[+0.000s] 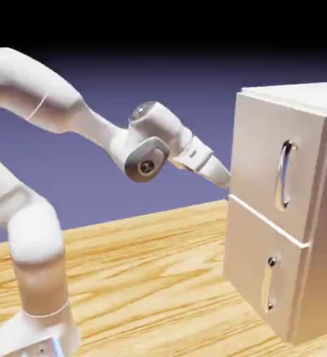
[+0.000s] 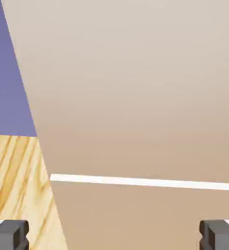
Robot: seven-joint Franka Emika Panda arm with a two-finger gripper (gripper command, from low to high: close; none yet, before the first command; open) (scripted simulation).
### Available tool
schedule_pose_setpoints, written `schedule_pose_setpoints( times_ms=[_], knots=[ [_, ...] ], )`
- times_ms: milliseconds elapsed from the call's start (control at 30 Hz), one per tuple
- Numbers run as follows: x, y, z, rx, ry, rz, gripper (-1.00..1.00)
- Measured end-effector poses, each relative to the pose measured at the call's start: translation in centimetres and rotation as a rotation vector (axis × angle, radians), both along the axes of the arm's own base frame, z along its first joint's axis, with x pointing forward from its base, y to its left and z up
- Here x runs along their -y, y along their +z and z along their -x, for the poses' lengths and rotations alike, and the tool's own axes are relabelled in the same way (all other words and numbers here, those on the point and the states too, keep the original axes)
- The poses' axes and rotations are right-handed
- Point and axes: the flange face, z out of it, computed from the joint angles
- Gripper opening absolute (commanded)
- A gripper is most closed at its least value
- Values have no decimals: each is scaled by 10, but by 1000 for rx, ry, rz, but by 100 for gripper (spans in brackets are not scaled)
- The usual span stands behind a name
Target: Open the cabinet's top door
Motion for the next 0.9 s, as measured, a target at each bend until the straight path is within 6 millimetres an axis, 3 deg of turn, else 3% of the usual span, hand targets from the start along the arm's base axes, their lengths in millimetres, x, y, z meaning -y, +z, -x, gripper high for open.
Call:
schedule_pose_setpoints(
  times_ms=[467, 900],
  knots=[
    [4, 84, 20, 234, 447, 579, 0],
    [36, 125, 47, 395, 721, 1161, 0]
  ],
)
